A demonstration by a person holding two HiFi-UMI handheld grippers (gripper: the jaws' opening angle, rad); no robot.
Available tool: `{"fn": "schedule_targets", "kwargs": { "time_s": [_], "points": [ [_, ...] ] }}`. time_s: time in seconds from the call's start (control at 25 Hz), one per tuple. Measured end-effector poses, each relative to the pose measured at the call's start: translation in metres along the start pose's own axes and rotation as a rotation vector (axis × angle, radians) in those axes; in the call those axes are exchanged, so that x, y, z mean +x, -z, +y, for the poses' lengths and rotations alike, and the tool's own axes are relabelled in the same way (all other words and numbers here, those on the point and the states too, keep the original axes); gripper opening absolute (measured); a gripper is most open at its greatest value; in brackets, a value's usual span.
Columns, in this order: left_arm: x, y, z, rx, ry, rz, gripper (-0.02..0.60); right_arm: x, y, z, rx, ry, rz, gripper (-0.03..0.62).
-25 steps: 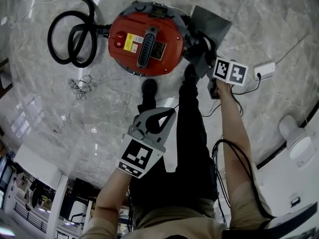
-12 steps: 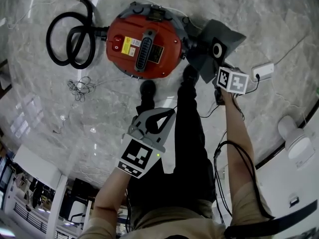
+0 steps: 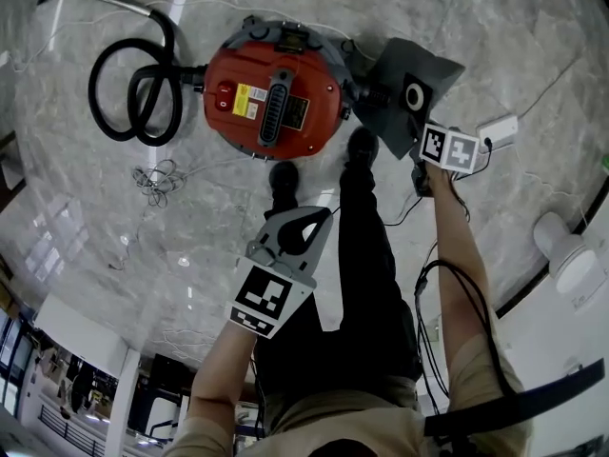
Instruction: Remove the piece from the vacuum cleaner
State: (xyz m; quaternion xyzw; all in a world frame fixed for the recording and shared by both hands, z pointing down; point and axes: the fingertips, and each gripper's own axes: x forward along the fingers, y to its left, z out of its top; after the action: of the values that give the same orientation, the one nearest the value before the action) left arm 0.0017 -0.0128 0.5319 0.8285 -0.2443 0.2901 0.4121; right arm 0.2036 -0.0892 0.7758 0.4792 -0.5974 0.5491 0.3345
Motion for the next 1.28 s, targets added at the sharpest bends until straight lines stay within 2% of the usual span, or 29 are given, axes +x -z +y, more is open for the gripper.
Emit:
{"fn": "schedule_targets", "kwargs": {
  "time_s": [0.4,0.6,0.96,1.28],
  "points": [
    [-0.028,-0.047,0.010,0.072,-0.051,-0.021,0.003,-0.032,-0.010,-0.029,0.281,-0.031,-0.054,0.020],
    [-0.025,-0.062,0.001,0.101,-0.052,-0.017,0.003,-0.043,-0.015,-0.048,0.265,-0.010,-0.044,0.020],
    [0.005,-0.052,-0.010,0.108,-0.049,0.050,0.003,-0.051,0.000,-0.094,0.275,0.039,-0.042,0.020],
    [0.039,-0.067,-0.010,0.126,-0.050,0.080,0.003,-0.048,0.001,-0.116,0.284,0.022,-0.049,0.020]
  ]
}}
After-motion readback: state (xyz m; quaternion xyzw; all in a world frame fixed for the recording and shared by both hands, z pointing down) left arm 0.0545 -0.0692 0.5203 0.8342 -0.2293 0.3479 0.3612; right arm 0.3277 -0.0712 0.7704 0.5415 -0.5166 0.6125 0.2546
